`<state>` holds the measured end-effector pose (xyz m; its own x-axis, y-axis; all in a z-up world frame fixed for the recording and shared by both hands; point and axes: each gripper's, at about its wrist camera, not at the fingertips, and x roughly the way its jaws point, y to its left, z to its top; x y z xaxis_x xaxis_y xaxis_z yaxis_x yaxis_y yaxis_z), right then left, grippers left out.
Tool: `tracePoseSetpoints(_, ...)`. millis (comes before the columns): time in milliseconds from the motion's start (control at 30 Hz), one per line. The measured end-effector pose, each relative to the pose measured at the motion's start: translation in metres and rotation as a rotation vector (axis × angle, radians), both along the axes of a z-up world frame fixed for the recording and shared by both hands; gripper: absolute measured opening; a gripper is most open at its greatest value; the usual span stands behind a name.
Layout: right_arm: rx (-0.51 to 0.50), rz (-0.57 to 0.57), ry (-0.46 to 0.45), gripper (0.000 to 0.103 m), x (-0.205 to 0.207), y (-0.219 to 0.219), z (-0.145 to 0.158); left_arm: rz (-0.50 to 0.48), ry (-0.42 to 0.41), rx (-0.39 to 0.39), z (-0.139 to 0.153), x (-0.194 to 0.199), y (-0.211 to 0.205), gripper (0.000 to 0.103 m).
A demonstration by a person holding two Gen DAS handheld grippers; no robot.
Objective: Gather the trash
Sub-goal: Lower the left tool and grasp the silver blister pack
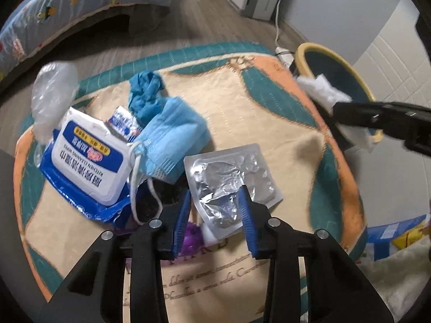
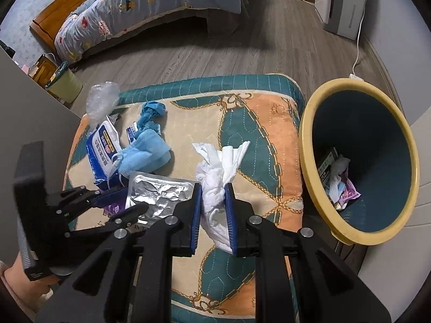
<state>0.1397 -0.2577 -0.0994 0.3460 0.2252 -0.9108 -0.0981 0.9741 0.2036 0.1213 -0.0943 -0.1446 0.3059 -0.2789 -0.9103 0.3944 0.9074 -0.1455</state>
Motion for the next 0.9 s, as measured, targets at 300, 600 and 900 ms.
tracePoseSetpoints(300, -0.001, -0.023, -0.003, 0.017, 0.002, -0.006, 0.004, -0.077, -0.095, -0.084, 0.037, -0.007, -0.021, 0.038)
tracePoseSetpoints(600, 0.005, -0.052, 0.000, 0.017, 0.004, -0.015, 0.005, -0.142, -0.077, -0.010, 0.024, -0.010, -0.042, 0.025)
tracePoseSetpoints(900, 0.015, -0.094, 0.005, 0.017, 0.006, -0.030, 0.006, -0.143, -0.095, 0.051, 0.018, -0.008, -0.045, 0.022)
